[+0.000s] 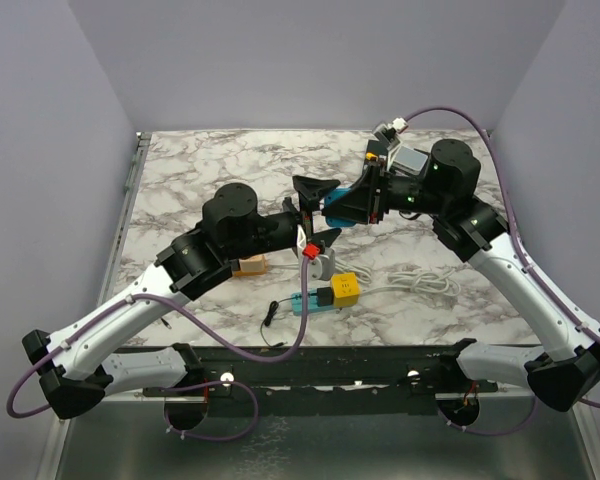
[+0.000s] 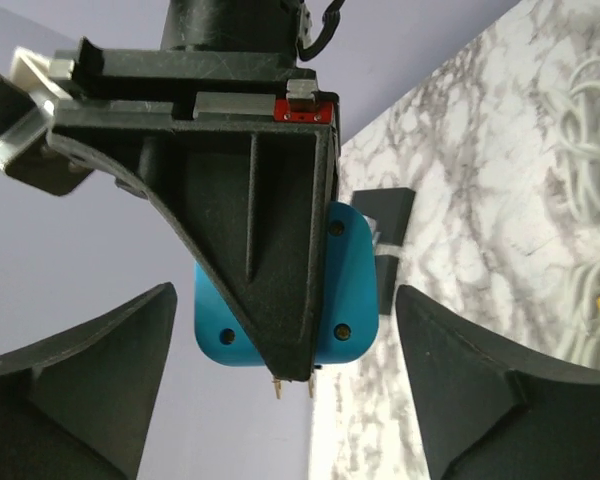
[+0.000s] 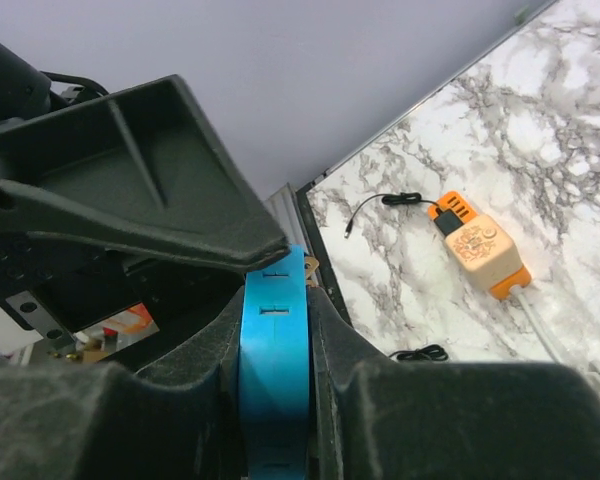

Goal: Insert the plug
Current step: Adjust the plug.

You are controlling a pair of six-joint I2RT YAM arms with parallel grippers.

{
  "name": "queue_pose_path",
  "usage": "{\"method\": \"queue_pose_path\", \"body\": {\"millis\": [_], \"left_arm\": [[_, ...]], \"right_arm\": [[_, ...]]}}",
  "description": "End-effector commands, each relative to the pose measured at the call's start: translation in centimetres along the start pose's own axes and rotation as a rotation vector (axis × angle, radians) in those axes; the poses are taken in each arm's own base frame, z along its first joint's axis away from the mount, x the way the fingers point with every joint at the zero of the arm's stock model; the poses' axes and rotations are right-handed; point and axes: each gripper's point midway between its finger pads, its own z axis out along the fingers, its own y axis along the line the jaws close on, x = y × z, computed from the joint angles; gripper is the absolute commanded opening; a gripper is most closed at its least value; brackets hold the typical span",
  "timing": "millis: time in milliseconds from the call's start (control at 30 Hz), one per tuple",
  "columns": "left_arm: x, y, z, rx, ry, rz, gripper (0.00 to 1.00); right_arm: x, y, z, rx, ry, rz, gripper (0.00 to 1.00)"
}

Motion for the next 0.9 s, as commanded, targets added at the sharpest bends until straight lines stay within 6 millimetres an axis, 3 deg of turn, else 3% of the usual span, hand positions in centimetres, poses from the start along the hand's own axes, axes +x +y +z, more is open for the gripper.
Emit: {"method": "queue_pose_path", "body": {"millis": [0,200,467,600,867], "left_arm": [[0.2,-0.3,-0.7,-0.013,0.019,-0.005,0.99],[1.0,-0.9,-1.8,-0.059,0.065,-0.179,0.99],[4.7,-6.1,-3.5,-0.095,0.186,-0.527,0.99],[6.4,-8.7,-3.5,-0.064,0.227,-0.635,0.99],[8.7,-14.7,-3.2,0.049,0.273,-0.731,0.99]], "right_arm": [[0.5,1.7,-0.6,-0.063,0.047,-0.047,0.01],[2.9,1.5,-1.3,-0.093,0.192,-0.128,0.01],[6.5,-0.7,-3.4,-0.027,0.343,-0.273,0.01],[7.6,-1.6,-4.4,0.022,0.397,-0.303,0.23],[7.5,-2.4,-5.4,0.103,0.390,-0.358,0.27]]}}
